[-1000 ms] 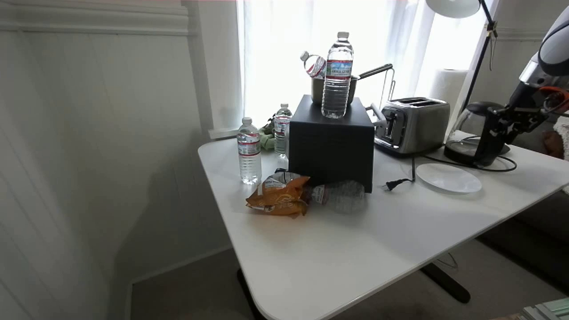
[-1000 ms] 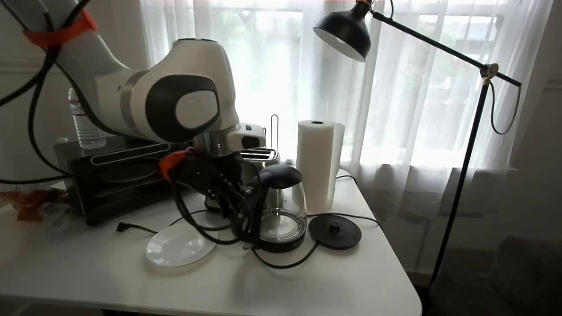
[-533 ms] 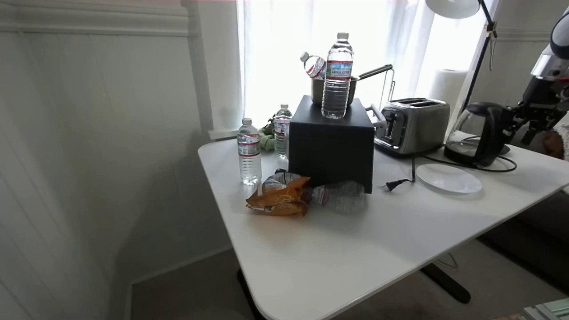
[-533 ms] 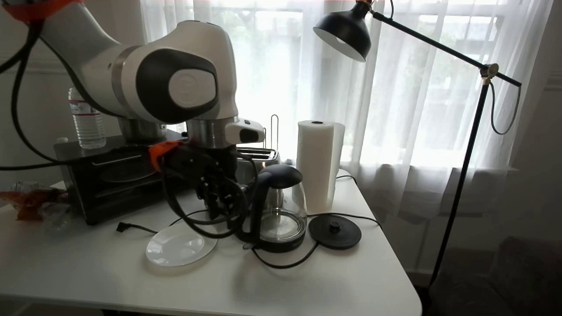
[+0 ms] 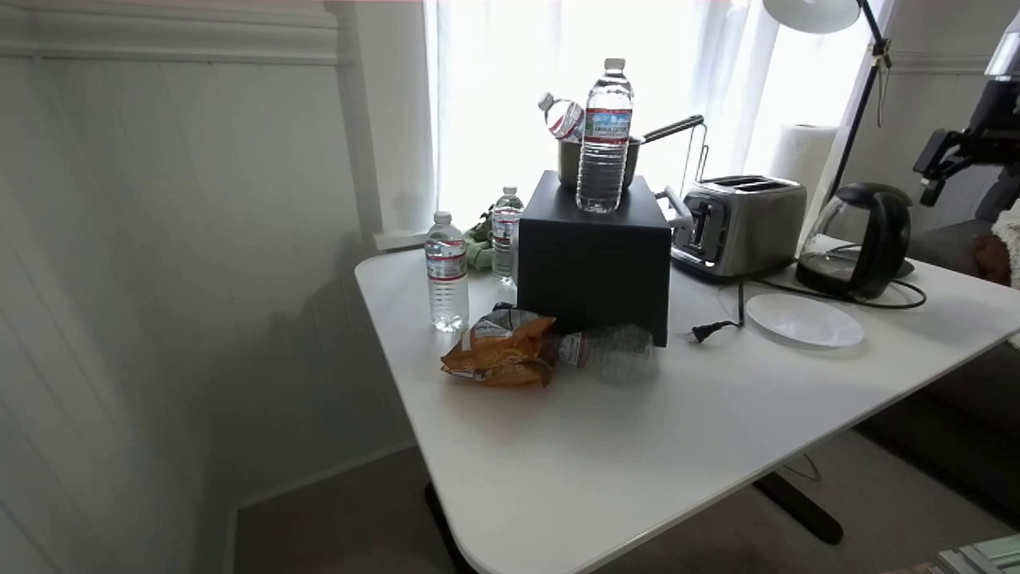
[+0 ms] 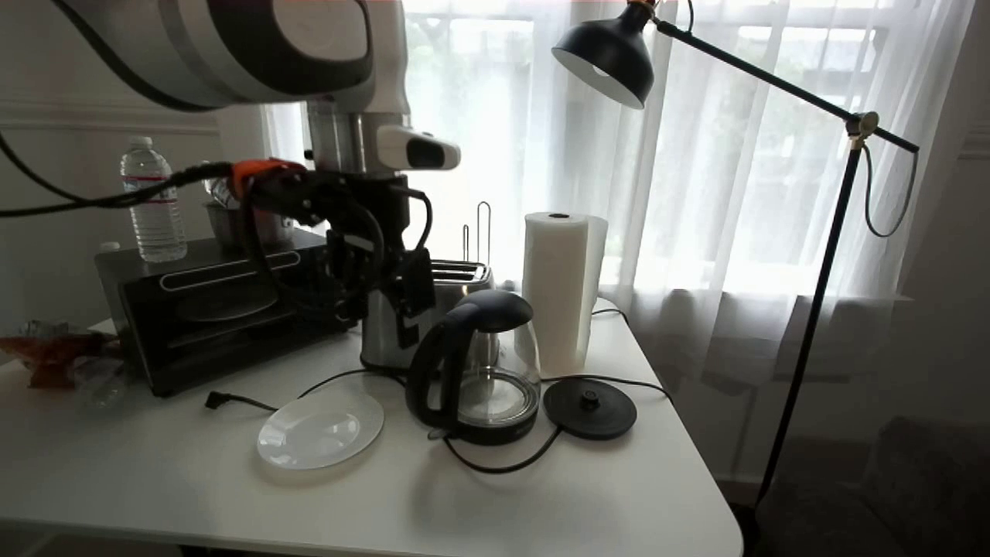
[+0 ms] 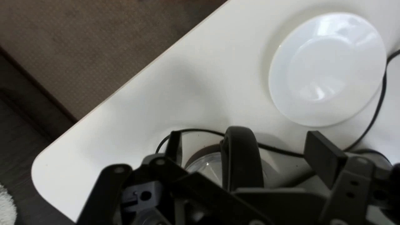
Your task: Pick up the kettle, then place it on the table
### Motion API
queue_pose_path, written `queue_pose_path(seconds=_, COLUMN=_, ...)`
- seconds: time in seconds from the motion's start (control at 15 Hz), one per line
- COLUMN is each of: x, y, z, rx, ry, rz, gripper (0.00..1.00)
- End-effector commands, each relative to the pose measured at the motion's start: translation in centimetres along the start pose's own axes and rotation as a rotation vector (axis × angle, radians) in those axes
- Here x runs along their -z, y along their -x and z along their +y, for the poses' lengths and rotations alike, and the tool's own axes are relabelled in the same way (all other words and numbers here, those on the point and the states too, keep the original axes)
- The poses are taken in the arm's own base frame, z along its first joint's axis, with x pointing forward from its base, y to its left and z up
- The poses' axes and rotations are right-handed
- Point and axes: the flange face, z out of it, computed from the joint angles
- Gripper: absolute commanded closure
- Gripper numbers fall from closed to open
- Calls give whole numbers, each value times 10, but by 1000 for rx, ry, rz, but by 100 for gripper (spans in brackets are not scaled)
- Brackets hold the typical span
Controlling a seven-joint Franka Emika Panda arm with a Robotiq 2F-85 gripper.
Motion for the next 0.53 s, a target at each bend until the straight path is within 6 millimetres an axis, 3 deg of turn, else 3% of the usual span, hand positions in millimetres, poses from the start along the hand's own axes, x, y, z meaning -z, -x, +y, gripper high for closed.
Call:
queue_pose_path(seconds=0.0, x=63, y=3, z=-5, rx=-66, ry=34, rz=120, gripper=0)
queue_pose_path(seconds=0.27, x=110, y=0, z=-4, rx=-91, ry=114, rz=279, gripper=0)
queue_pose_path(seconds=0.4, x=109, y=-5, z=-1, rx=-9, ry=114, rz=264, gripper=0)
queue_pose_path(seconds=0.47, x=107, y=-4, z=-6, rx=-51, ry=91, rz=265, gripper=0)
